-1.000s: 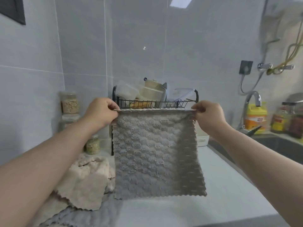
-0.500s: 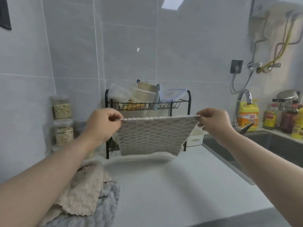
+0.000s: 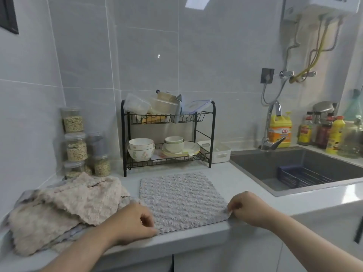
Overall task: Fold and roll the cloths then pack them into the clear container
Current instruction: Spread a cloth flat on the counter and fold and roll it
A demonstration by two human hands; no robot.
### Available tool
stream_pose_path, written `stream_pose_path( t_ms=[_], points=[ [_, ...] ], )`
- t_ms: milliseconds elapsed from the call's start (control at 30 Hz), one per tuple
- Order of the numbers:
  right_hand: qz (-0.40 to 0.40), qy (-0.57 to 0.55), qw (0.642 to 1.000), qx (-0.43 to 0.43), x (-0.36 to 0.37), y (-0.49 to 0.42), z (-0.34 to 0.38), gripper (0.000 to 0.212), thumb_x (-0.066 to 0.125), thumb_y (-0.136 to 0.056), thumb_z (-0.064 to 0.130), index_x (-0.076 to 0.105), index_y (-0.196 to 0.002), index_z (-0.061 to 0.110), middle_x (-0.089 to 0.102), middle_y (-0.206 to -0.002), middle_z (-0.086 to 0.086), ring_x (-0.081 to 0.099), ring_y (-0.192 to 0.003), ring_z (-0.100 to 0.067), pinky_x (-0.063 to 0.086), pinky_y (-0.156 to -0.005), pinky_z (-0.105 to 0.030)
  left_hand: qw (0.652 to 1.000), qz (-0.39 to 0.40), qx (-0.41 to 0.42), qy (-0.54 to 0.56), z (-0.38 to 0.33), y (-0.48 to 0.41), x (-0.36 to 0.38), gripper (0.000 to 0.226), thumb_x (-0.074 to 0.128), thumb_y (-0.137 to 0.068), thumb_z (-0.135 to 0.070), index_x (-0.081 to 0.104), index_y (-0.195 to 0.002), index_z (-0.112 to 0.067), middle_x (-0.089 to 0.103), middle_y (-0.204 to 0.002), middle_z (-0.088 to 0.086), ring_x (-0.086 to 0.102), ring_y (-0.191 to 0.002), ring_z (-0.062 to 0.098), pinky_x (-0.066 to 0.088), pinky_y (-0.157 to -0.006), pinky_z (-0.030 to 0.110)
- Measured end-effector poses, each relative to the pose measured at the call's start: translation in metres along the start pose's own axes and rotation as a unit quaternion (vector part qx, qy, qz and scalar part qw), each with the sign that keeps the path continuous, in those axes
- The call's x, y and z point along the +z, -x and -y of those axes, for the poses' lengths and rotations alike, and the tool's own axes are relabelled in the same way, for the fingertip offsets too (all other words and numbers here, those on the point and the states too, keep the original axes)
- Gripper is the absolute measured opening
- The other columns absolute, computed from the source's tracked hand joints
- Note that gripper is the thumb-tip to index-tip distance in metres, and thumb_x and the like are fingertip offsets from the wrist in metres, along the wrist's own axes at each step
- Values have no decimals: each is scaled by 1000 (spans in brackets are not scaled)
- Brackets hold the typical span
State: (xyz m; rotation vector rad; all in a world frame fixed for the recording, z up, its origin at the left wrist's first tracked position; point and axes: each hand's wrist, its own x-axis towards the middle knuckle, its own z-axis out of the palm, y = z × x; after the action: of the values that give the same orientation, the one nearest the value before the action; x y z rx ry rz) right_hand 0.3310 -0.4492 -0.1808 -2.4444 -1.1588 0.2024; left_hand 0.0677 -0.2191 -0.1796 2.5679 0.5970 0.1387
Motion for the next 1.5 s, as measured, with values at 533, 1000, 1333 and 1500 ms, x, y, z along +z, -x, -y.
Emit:
stream_pose_path(
  t_ms=[533, 1000, 1333, 1500],
  points=[
    [84, 185, 974, -97, 39, -41, 18, 96, 14, -78, 83, 15, -155, 26, 11, -163, 5, 9, -150, -12, 6, -120, -33, 980, 79, -20, -184, 11, -41, 2, 122, 24, -43, -98, 20, -150, -40, 13, -160, -13, 16, -147, 13, 13, -121, 36],
    [-73, 11, 994, 86, 23, -198, 25, 31, 48, -93, 30, 52, -72, 7, 54, -72, -8, 52, -70, -26, 37, -55, -28, 983, -109, -130, -70, 64, -175, -33, 19, 52, -91, -28, 65, -81, -16, 66, -88, 2, 61, -80, 19, 47, -70, 29],
    [81, 54, 995, 17, 28, -242, 30, 16, 57, -93, 29, 60, -94, 13, 62, -88, -1, 56, -77, -17, 41, -60, -24, 978, -48, -162, -122, 81, -224, -38, 18, 65, -86, -26, 65, -98, -13, 59, -98, 1, 57, -92, 20, 46, -77, 27],
    [55, -18, 998, 27, 30, -252, 22, 21, 70, -82, 18, 57, -99, 15, 61, -94, -7, 58, -74, -20, 48, -62, -30, 982, -49, -180, -28, 85, -231, -39, 17, 75, -81, -18, 62, -91, -14, 57, -86, -3, 54, -86, 18, 37, -66, 23]
  ],
)
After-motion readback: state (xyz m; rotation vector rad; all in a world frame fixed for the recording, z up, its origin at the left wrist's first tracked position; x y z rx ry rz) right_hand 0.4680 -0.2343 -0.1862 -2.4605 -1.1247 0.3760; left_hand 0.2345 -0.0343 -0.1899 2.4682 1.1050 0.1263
